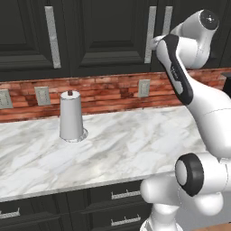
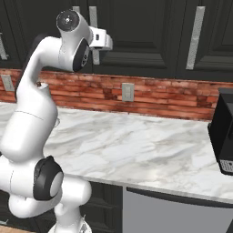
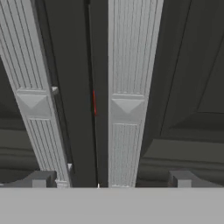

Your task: Move the bowls from the cabinet to the plates on the dining table.

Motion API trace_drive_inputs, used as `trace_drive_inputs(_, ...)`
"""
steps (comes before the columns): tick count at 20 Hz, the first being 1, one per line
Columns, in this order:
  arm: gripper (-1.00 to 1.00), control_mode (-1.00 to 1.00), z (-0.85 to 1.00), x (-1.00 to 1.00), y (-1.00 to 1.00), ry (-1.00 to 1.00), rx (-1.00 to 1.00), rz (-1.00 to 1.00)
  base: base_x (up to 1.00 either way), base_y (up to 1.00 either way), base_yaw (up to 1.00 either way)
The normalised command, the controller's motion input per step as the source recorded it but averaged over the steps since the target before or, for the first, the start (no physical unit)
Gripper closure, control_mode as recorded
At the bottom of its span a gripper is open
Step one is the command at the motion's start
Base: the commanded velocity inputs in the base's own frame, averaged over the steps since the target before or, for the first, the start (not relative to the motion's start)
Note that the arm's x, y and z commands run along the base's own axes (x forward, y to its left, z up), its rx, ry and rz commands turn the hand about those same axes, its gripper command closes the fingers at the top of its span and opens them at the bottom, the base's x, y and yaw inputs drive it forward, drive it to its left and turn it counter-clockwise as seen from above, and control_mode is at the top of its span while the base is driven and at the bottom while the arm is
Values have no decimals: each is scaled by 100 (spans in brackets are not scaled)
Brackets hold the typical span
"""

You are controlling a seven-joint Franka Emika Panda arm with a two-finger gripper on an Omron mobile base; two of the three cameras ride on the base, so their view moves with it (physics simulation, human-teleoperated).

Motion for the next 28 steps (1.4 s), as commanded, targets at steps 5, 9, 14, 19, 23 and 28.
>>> trace_drive_inputs(5,-100,-100,0,27,-1,-2,0,0,0,0,0)
trace_drive_inputs(9,-100,-100,0,26,-1,-3,0,1,0,0,0)
trace_drive_inputs(14,-100,-100,0,24,0,-3,0,1,0,0,0)
trace_drive_inputs(19,-100,-100,0,22,-7,-4,0,1,0,0,0)
trace_drive_inputs(23,-100,-100,0,21,-8,-5,0,2,0,0,0)
trace_drive_inputs(28,-100,-100,-8,22,2,-5,0,0,0,0,0)
